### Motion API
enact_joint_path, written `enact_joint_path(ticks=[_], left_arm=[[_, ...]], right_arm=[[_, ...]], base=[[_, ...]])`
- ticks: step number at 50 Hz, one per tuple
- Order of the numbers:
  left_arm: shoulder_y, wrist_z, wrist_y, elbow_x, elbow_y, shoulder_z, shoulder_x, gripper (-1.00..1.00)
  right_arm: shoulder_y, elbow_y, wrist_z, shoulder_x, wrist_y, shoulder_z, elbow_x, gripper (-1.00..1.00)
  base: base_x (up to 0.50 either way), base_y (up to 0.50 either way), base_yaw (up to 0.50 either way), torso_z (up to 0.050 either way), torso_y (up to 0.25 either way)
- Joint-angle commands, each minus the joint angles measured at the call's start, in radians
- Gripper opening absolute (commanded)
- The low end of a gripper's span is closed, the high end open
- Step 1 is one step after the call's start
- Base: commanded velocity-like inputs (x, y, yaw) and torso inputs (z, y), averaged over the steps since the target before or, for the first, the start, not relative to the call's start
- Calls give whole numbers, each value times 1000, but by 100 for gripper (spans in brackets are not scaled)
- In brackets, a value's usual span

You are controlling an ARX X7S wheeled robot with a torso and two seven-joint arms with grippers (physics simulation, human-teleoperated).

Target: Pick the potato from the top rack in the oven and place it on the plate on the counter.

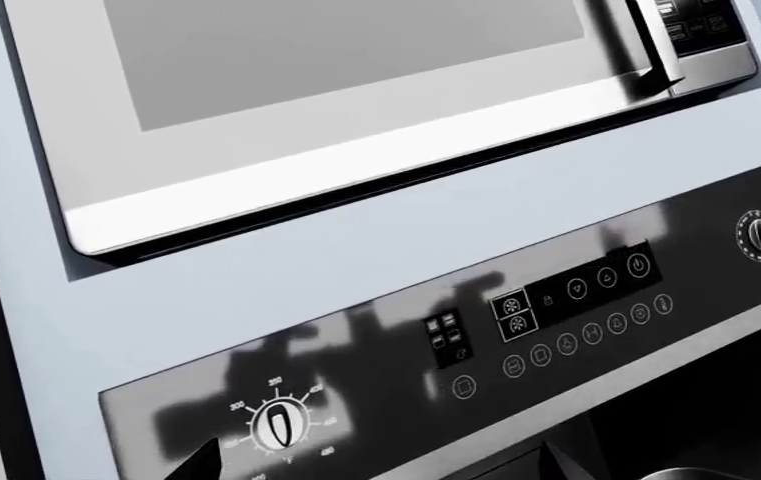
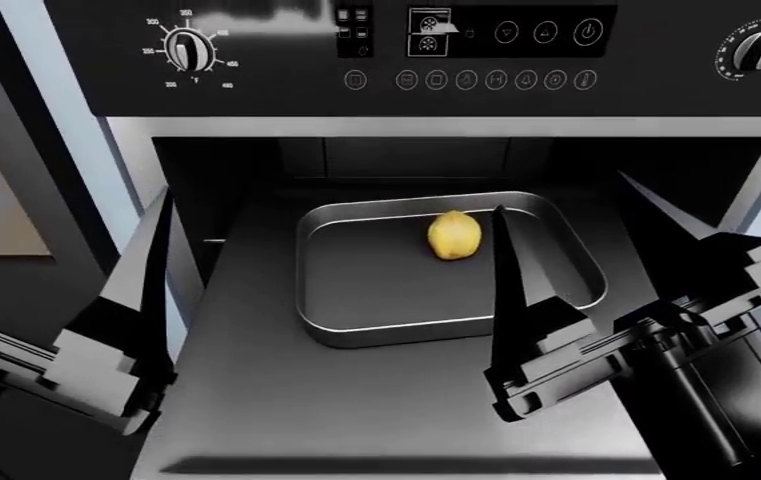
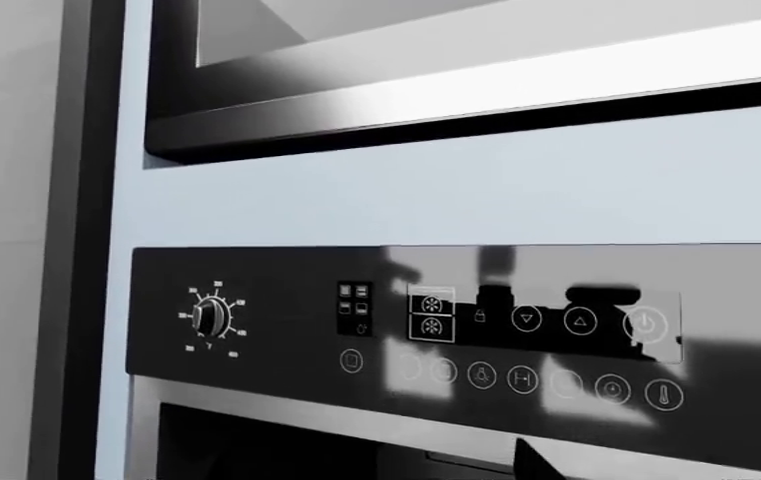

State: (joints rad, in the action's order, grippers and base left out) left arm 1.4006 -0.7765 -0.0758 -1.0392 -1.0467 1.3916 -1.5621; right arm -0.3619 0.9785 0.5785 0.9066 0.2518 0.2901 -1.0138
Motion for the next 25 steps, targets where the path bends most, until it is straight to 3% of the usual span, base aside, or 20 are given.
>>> enact_joint_path(ticks=[1,10,25], left_arm=[[48,-8,4,2,0,51,13,100],[129,-4,-5,1,0,132,8,100],[224,1,-9,-5,0,212,1,100]], right_arm=[[-1,-8,0,0,0,8,4,100],[-45,-6,8,0,25,22,-20,100],[-251,-113,-16,-48,198,131,-112,100]], base=[[0,0,0,0,0],[0,0,0,0,0],[0,0,0,0,0]])
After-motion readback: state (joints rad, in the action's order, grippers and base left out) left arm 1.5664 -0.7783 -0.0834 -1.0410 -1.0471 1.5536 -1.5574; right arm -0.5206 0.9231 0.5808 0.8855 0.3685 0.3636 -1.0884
